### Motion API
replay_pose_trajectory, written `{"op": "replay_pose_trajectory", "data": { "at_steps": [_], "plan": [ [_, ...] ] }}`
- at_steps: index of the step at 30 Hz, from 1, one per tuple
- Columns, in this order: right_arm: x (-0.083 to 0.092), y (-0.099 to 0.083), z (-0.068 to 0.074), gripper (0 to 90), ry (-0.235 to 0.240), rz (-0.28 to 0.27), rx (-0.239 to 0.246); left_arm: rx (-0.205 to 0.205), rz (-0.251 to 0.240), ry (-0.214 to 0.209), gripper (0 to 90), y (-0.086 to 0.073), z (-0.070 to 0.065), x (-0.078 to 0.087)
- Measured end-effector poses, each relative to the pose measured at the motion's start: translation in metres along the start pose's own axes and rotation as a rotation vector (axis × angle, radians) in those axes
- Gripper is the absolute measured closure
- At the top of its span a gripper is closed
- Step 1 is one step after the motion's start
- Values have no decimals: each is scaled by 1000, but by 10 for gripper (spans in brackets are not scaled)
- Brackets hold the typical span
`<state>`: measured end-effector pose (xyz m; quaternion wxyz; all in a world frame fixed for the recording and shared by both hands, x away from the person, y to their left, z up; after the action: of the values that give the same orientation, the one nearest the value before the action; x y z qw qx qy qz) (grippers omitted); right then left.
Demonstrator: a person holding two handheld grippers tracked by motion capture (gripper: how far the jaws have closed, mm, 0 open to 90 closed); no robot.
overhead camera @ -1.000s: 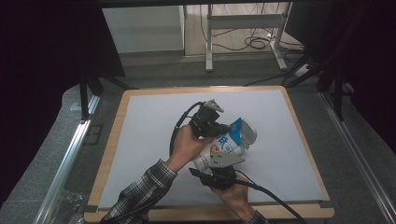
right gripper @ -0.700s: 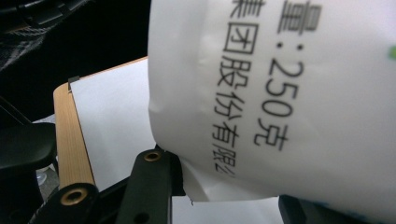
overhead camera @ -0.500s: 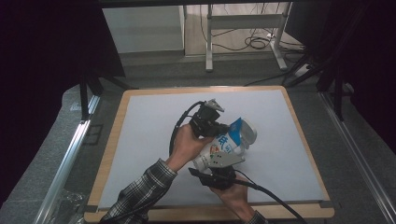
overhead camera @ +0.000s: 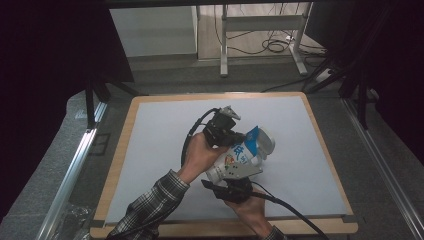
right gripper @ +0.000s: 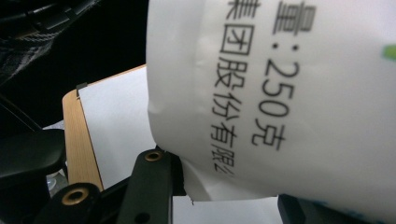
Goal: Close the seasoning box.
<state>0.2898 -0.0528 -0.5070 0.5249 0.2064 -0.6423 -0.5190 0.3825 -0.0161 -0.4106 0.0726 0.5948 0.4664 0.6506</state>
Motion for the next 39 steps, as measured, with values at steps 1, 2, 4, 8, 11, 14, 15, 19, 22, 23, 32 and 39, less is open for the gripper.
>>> {"op": "replay_pose_trajectory", "data": {
  "at_steps": [1,2,4,8,11,14,15,19,22,23,32,39],
  "plan": [
    [0,0,0,658,0,-1,-1,-1,3,0,899,0,0,0],
    [0,0,0,658,0,-2,-2,-1,3,1,900,0,0,0],
    [0,1,0,658,0,-3,-2,-1,1,0,899,1,0,0],
    [1,1,0,658,2,-4,-4,-2,3,0,899,1,0,0],
    [0,1,0,658,3,-5,-4,-2,5,0,899,0,0,0],
    [0,1,0,658,3,-4,-4,-3,4,-1,899,0,0,0],
    [0,1,0,658,3,-4,-5,-3,3,-1,899,0,0,0],
    [0,1,1,658,4,-5,-5,-2,3,-2,899,0,0,0],
    [0,1,1,658,5,-7,-3,-3,4,-3,899,0,0,0],
    [0,1,1,658,5,-7,-3,-2,4,-3,899,0,0,0],
    [1,2,1,658,6,-7,-4,-6,8,-3,898,0,0,0],
    [1,2,1,658,8,-7,-7,-7,12,-4,898,0,1,0]
  ]
}}
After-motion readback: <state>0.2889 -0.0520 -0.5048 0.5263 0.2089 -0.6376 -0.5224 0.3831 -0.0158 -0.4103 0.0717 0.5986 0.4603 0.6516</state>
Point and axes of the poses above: each handheld gripper's, and its own axes: x roughly backward along the jaws, y roughly out of its top, z roughly to its left, the point moved 5 cm from there along -x, roughly forward along the jaws, and after that the axes turned 3 degrees about z, right-handed, at the moved point
